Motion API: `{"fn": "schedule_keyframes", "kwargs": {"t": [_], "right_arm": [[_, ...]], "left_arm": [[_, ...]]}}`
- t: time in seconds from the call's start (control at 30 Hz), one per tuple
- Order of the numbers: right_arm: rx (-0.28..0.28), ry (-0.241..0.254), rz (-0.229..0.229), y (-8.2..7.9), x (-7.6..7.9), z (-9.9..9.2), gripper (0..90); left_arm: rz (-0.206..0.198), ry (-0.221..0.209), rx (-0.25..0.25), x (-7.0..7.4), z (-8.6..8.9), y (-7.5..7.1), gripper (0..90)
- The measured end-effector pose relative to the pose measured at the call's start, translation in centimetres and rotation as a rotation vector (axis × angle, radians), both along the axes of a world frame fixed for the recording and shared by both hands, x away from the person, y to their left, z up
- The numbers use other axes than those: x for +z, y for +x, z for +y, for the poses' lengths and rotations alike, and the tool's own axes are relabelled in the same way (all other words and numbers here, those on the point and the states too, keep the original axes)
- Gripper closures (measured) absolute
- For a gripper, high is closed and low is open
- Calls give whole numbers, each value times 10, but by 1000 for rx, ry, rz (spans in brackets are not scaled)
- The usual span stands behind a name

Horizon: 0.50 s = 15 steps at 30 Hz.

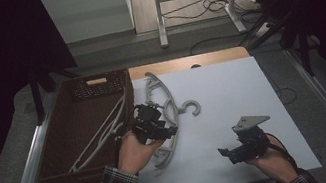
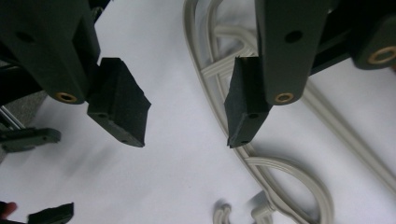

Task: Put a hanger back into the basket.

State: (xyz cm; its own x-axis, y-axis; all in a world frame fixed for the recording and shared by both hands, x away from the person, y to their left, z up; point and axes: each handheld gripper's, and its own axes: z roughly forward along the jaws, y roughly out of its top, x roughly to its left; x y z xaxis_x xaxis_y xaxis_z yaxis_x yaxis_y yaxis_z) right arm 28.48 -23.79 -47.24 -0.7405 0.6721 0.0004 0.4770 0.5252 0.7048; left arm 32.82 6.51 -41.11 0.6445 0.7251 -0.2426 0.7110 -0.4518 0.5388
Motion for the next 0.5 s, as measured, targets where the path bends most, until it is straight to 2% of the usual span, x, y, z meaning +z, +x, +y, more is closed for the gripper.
{"fn": "schedule_keyframes", "kwargs": {"t": [0.23,0.5], "right_arm": [[2,-2,4,0,0,0,91],[7,-8,5,0,-1,0,91]], "left_arm": [[32,46,36,-16,-13,13,551],[62,120,68,-30,-30,28,614]]}}
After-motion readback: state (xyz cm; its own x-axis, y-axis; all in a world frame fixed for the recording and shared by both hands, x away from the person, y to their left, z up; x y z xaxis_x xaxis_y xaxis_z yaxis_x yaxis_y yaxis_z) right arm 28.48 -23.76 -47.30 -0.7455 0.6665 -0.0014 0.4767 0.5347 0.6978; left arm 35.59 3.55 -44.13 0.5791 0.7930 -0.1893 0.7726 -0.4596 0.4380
